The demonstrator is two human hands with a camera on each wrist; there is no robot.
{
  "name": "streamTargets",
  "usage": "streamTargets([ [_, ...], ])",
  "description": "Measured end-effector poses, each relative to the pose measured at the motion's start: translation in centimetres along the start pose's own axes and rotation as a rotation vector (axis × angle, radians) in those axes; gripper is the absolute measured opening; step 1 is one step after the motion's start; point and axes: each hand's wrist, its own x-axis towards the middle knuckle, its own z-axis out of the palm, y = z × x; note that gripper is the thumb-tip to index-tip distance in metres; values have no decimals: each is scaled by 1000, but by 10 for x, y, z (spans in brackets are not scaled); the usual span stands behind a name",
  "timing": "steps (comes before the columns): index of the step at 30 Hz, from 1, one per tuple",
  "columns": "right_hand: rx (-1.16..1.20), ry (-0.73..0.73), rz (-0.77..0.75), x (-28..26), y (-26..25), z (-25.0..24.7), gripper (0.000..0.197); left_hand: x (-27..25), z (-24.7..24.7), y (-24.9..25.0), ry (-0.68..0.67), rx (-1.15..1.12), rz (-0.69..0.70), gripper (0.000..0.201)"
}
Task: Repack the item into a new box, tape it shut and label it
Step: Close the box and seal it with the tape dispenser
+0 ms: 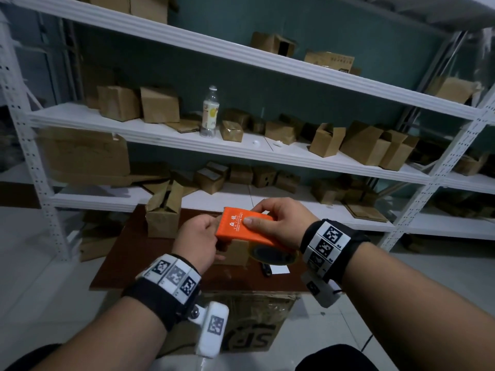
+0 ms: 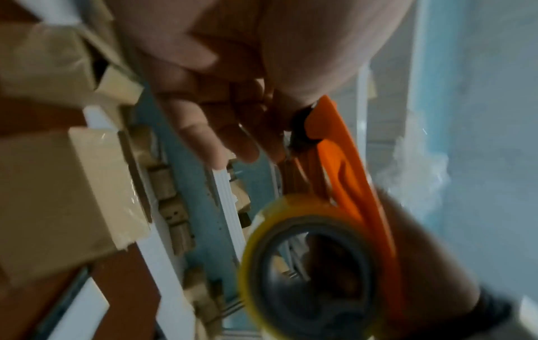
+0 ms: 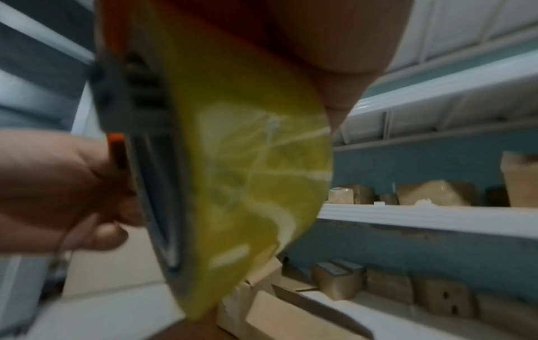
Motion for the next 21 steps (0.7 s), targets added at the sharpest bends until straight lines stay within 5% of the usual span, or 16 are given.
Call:
streamTargets([
  [6,-137,-109,-5,-6,-3,0,50,0,1,-15,39,202,137,33],
  [11,-8,-116,26,-9,-3,0,45,-6,-3,-13,111,341,233,30],
  [21,39,-116,19,-10,-14,-11,32,-5,-12,-3,149,345,289,31],
])
